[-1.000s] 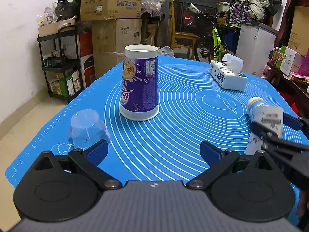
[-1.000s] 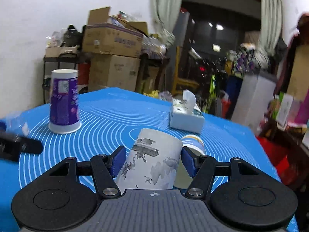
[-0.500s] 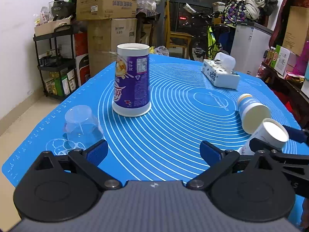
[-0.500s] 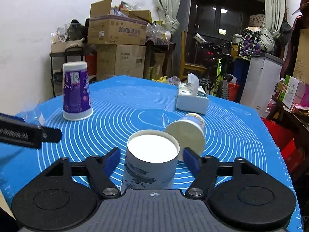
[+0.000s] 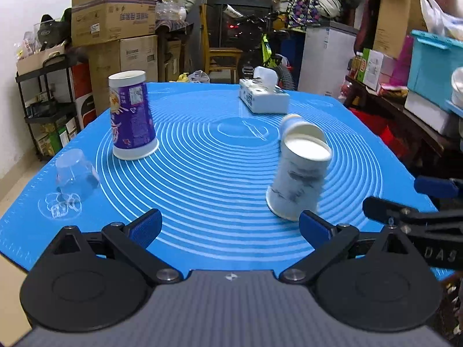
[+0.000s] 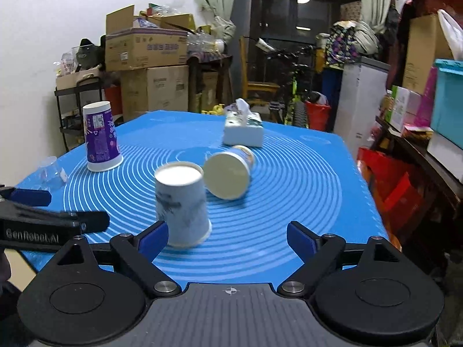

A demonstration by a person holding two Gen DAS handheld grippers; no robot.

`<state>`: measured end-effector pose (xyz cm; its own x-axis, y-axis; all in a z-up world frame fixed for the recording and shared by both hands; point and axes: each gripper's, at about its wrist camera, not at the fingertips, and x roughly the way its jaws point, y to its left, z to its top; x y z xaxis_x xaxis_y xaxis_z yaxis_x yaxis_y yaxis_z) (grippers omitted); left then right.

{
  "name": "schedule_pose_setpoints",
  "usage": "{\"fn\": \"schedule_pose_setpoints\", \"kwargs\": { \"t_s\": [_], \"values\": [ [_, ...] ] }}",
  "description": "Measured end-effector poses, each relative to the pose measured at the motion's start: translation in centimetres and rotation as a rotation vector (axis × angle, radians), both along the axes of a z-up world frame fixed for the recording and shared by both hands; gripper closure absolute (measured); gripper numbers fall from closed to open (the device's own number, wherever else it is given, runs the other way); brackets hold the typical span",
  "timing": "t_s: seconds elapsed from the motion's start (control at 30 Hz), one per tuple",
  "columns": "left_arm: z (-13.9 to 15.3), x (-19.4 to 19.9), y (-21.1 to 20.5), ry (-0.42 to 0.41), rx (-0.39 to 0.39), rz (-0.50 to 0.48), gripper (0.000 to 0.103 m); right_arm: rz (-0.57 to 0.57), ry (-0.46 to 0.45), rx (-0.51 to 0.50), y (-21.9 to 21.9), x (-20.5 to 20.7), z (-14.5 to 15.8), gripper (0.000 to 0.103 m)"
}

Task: Flip cup upside down
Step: 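Open the right tool and withdraw it from the upside-down cup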

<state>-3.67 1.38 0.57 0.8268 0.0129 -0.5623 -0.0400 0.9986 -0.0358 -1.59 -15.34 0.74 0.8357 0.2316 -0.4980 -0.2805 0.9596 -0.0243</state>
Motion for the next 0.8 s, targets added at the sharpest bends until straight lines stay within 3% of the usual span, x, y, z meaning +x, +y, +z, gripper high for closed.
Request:
{"fn": "schedule_pose_setpoints", "kwargs": {
  "t_s": [0.17,0.3,0.8],
  "values": [
    [-0.5,-0.5,-1.1,0.025,-0.005,-0.027,0.003,-0.046,0.052,0.062,-2.2,-0.7,-0.4,0.013],
    [-0.9,-0.5,-1.6,0.032,0.03,-0.013,0.003,-0.059,0.062,0.062,-3.0,-1.0,-0.7,0.013],
    [-1.1,-0.7,-2.0,0.033,0.045,-0.014,0.003,-0.084,0.085,0.098,-4.6,-1.3,-1.1,0.013]
  ]
}}
